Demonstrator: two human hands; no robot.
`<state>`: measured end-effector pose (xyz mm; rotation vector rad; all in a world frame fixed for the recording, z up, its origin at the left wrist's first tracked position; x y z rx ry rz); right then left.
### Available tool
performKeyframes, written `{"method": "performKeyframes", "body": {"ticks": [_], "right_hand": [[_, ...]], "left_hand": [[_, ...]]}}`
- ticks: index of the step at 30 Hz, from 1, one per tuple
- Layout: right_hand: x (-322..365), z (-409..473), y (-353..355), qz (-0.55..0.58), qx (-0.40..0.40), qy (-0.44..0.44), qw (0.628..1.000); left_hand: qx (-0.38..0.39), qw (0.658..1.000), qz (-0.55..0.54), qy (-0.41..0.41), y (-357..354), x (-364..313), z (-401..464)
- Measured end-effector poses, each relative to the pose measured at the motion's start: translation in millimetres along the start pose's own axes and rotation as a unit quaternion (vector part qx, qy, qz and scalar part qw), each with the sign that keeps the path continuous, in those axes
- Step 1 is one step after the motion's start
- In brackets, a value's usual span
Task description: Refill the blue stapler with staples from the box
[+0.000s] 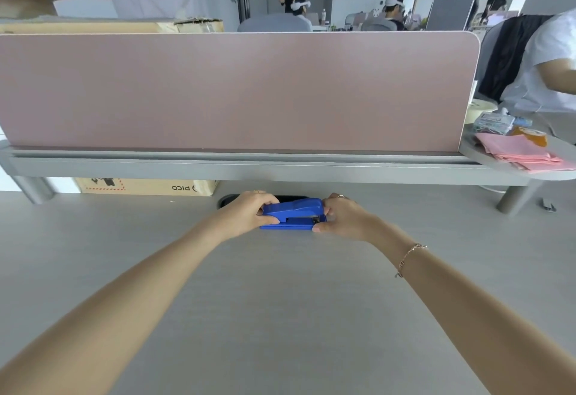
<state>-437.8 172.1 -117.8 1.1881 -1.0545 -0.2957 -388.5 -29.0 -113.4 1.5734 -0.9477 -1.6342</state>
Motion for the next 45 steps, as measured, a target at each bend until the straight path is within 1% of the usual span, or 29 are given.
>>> {"method": "performKeyframes", "body": {"ticks": [12,19,23,27,31,35,37,40,44,45], "right_hand": [[3,0,-1,-0.020,0.013,-0.002,1.000],[-1,0,-5,-0.012,0.004,-0.017,1.000],[-1,-2,-4,0.011,-0.003,-0.026,1.000],[-3,-3,-3,0.032,-0.009,-0.035,0.999],[2,-8,-1,0.016,-0.022,-0.027,0.999],[1,-23,0,-0.010,-0.032,-0.004,0.999],[-3,-35,2,-0.032,-0.030,-0.014,0.999],[-3,-57,8,-0.037,-0.026,-0.019,0.999],[-2,-89,12,-0.037,-0.030,0.004,0.999],[-2,-97,14,-0.033,-0.043,0.011,0.998]], "left_hand": [[0.007,1.000,-0.029,-0.004,-2,4,1],[0.002,1.000,-0.001,-0.002,-6,3,-2],[0.002,1.000,0.021,0.007,-5,0,-2],[0.007,0.998,0.061,0.026,-4,-5,0],[-0.012,0.996,0.071,0.049,0,-8,-5],[-0.027,0.995,0.080,0.046,8,-5,-21],[-0.027,0.994,0.095,0.052,13,-2,-32],[-0.001,0.992,0.107,0.070,17,1,-52],[0.012,0.991,0.112,0.077,20,5,-83],[0.010,0.990,0.114,0.084,22,5,-89]]}}
Point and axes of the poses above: each hand's wrist, its own z-axis towards the middle knuckle, its own y-axis out of the back of the hand, x = y × z, the point moved 4 cm from there along z, towards the middle knuckle, and after that the axes turned 7 degrees about y, right-handed, at the moved point
